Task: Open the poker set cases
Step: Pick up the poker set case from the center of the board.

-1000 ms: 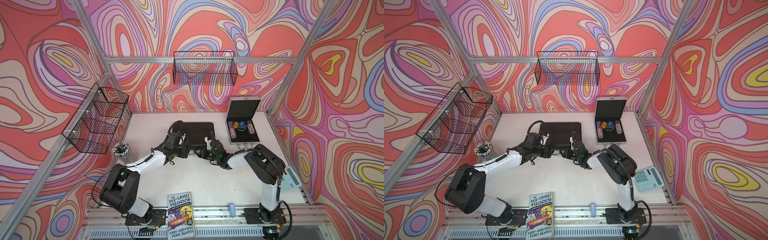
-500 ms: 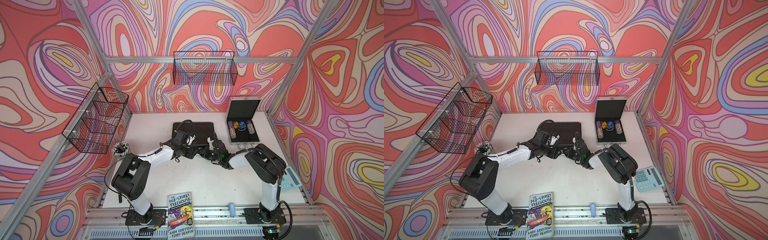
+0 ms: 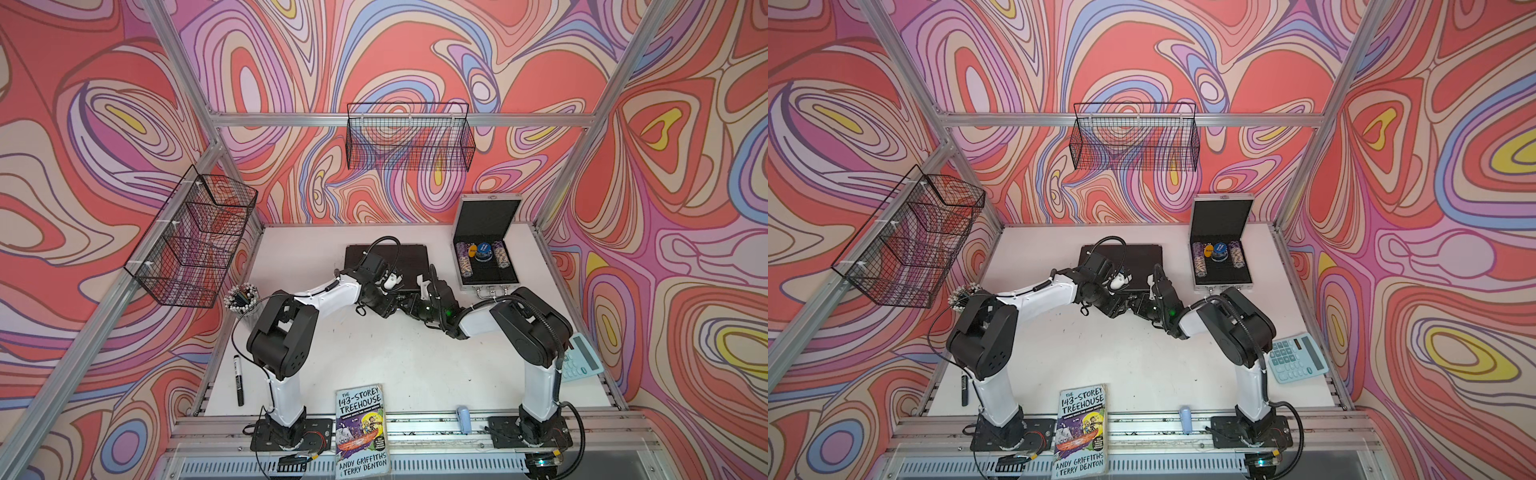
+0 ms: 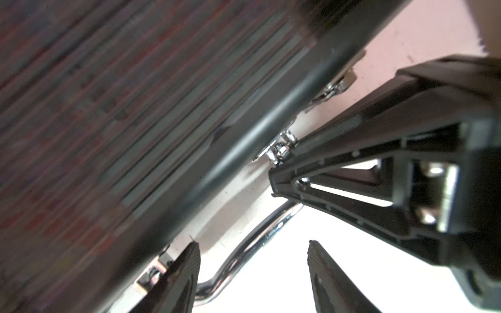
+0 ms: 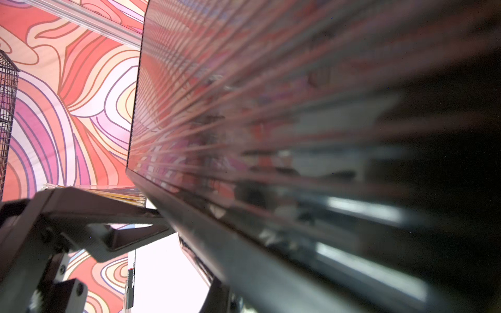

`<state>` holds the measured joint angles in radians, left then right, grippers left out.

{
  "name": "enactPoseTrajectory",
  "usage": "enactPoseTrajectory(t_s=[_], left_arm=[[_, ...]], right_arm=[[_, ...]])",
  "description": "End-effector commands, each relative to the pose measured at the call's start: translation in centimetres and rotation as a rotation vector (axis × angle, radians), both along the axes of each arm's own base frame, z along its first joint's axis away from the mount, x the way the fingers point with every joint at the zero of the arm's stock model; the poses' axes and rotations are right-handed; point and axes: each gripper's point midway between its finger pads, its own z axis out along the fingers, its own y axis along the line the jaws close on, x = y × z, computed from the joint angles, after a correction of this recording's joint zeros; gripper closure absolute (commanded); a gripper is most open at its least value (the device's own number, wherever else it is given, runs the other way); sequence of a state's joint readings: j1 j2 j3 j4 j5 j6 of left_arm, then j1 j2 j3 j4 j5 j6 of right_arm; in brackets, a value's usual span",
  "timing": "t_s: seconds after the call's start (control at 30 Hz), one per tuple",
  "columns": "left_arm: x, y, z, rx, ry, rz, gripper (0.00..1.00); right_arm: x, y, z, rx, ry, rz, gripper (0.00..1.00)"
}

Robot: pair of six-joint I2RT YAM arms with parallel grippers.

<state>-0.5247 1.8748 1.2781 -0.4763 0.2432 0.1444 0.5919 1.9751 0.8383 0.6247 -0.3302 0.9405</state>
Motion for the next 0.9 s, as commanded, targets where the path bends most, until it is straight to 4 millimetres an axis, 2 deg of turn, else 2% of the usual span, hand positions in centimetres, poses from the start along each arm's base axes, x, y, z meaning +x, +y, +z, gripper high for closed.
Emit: enactPoseTrajectory(t_s=[0.0,0.4,0.57,0.73,0.87], left_arm=[[-0.8,0.3,0.0,0.071,0.046,-0.104,0.35],[-1.8,1.8,-1.8,0.209,0.143,-0.258,0.37],[-1.2,2.5,-2.3,0.267,0.128,-0.277,0.39],[-0.9,3.2,-2.9,0.316,0.117,-0.292,0.46],[-1.1,3.3,-3.3,0.317,0.122,-0.295,0.58]], right_arm=[[1.7,0.5,3.9,0.133,-0.072,-0.018,1.0],[2.5,-0.6,5.0,0.145,-0.094,-0.029,1.0],[2.6,-0.5,5.3,0.15,-0.097,-0.023,1.0],[2.7,-0.5,5.5,0.157,-0.097,-0.021,1.0],[2.9,-0.7,5.8,0.166,-0.095,-0.029,1.0]])
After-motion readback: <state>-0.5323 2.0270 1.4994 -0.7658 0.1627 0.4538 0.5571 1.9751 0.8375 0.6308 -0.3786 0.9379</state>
